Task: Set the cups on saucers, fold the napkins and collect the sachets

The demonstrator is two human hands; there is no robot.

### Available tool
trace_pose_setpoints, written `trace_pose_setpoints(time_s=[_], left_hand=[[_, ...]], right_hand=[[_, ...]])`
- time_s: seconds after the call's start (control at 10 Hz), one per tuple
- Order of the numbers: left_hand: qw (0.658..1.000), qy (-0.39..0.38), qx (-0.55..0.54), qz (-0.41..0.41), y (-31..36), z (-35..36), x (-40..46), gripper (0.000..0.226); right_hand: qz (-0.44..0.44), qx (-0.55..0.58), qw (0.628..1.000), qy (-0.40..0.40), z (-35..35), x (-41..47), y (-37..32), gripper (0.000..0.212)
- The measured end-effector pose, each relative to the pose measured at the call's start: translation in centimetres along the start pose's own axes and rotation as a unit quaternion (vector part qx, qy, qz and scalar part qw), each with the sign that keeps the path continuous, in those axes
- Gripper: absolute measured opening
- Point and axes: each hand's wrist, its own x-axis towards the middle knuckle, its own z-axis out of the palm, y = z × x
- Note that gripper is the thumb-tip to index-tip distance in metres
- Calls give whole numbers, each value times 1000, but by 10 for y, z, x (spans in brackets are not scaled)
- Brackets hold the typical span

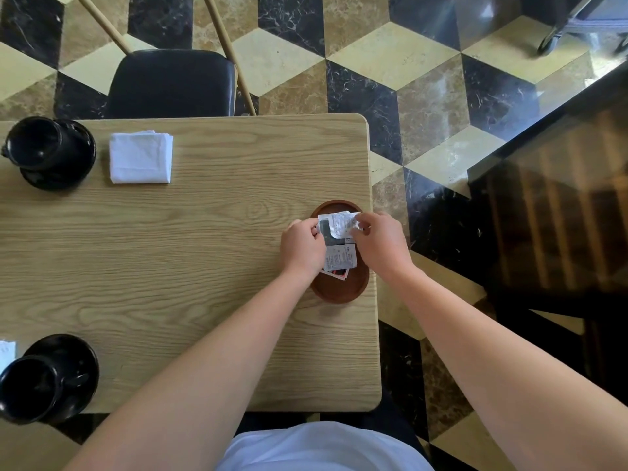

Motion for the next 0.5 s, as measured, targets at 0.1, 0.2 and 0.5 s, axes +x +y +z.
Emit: trace_pose_setpoints(time_s=[0.1, 0.2, 0.5], left_hand=[[1000, -15, -20, -15, 1, -1, 2, 22], [999, -15, -30, -19, -1, -1, 0, 28], [1000, -27, -11, 3, -28, -25, -36, 27]], right_hand=[[8, 22, 1000, -13, 2, -1, -2, 35], [24, 53, 998, -9, 1, -4, -2, 36], [67, 25, 997, -5, -2, -57, -11, 24]])
